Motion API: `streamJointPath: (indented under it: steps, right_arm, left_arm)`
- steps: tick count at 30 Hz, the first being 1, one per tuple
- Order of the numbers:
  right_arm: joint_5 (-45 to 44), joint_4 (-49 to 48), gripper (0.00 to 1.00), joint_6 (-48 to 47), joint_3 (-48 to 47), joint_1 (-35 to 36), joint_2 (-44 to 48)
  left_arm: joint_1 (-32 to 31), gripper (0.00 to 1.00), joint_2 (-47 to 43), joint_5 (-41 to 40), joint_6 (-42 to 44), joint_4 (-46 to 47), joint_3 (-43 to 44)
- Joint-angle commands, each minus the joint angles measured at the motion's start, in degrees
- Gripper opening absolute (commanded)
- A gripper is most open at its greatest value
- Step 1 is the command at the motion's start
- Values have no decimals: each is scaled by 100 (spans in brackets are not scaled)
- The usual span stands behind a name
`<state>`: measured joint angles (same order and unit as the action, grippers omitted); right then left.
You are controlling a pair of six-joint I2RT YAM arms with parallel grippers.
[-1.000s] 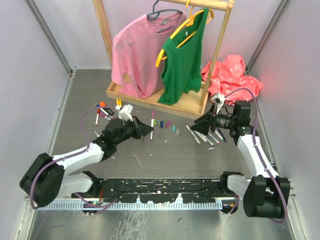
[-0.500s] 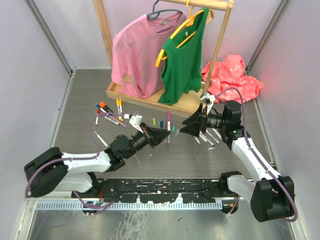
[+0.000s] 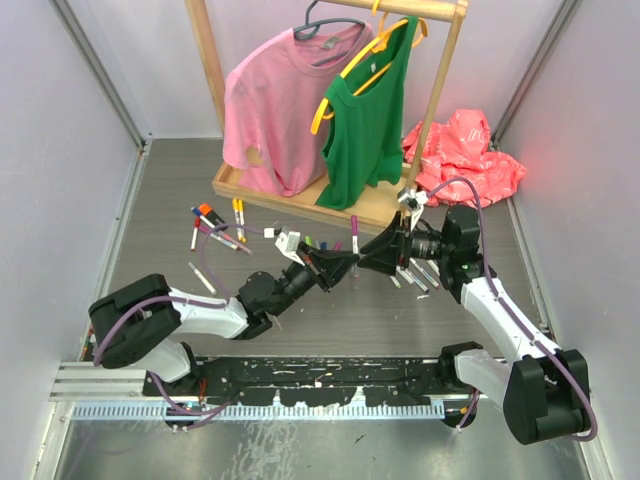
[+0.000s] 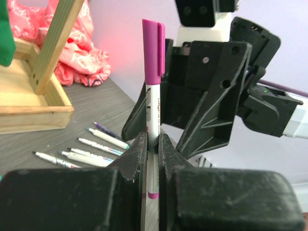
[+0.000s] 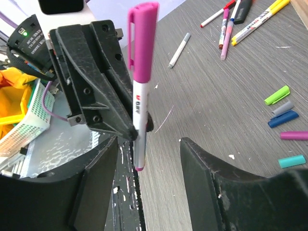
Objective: Open the pen caps
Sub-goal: Pick up the pen from the center of the board.
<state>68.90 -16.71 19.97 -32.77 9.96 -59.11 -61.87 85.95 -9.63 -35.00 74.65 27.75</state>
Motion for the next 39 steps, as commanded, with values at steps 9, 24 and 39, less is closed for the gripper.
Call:
streamJointPath:
  steps: [9,24,39]
  right_arm:
    - [-106,-11,58,-186,-60,231,38]
    - [17,38,9,-345,-184,358,-24]
    - [-471,2139,1,-2288,-851,350,-87]
  left_arm:
    - [-181,0,124,-289,393,726,455]
    - [-258,3,274,-439,495,726,530]
    - [-233,71,-1375,-1118,244,-2345,427]
